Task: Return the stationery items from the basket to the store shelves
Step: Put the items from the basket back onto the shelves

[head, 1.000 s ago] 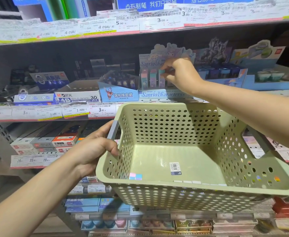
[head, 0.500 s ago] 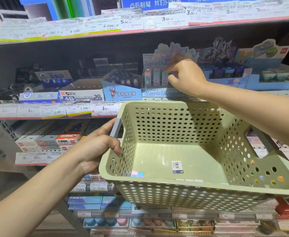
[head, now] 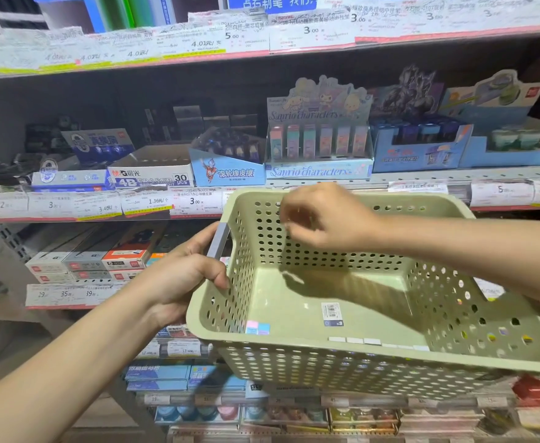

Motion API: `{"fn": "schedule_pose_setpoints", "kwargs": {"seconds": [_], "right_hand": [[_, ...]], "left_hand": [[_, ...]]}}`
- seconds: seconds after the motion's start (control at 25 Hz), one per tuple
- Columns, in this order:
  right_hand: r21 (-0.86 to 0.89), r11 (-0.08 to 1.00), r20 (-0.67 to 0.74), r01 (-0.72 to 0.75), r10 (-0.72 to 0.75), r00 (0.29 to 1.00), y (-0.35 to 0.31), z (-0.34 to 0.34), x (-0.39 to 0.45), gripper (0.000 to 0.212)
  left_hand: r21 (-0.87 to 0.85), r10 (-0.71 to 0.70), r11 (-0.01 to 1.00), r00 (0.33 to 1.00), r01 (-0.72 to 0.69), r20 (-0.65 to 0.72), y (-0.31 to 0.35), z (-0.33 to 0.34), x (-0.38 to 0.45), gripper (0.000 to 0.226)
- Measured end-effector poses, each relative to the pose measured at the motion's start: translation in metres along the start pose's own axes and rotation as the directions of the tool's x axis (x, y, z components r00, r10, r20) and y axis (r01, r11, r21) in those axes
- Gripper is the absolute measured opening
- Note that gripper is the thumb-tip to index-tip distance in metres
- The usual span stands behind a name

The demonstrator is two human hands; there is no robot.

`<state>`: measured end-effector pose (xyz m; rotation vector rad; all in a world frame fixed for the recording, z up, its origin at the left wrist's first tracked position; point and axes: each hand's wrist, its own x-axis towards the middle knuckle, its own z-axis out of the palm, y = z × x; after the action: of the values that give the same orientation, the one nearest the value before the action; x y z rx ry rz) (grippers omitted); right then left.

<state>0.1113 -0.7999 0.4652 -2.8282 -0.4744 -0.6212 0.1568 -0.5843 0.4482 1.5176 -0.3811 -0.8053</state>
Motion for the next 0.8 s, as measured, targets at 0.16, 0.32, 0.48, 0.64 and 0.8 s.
{"fn": "schedule_pose_setpoints", "kwargs": {"seconds": [0.16,0.32,0.48,0.64,0.8], "right_hand": [[0.055,0.991,0.458,-0.126,0.087,0.885,-0.014,0.043,-0.002,0.018],[-0.006,0.983,0.749,-0.183,0.125,0.65,-0.022,0.09,-0.01,0.022],[-0.129,0.98,0.782,-0.149,0.193,0.593,-0.028,0.107,-0.015,0.021],[-0.049,0.957,0.762,-0.284,0.22,0.609,-0.029,0.114,-0.015,0.032],[0.041,0.9,0.729,-0.434,0.271,0.629,-0.027,0.107,-0.013,0.025]], "left_hand": [[0.007,0.006,1.0,1.0,-0.006,0.007,0.0,0.001,-0.001,0.084],[0.004,0.006,1.0,1.0,-0.006,0.004,0.0,0.002,-0.001,0.083],[0.011,0.01,1.0,1.0,-0.01,-0.01,-0.001,0.002,0.001,0.083],[0.019,0.004,1.0,1.0,-0.004,-0.02,-0.001,0.003,0.001,0.082],[0.017,0.013,1.0,1.0,-0.012,-0.014,-0.001,0.003,0.001,0.08]]}}
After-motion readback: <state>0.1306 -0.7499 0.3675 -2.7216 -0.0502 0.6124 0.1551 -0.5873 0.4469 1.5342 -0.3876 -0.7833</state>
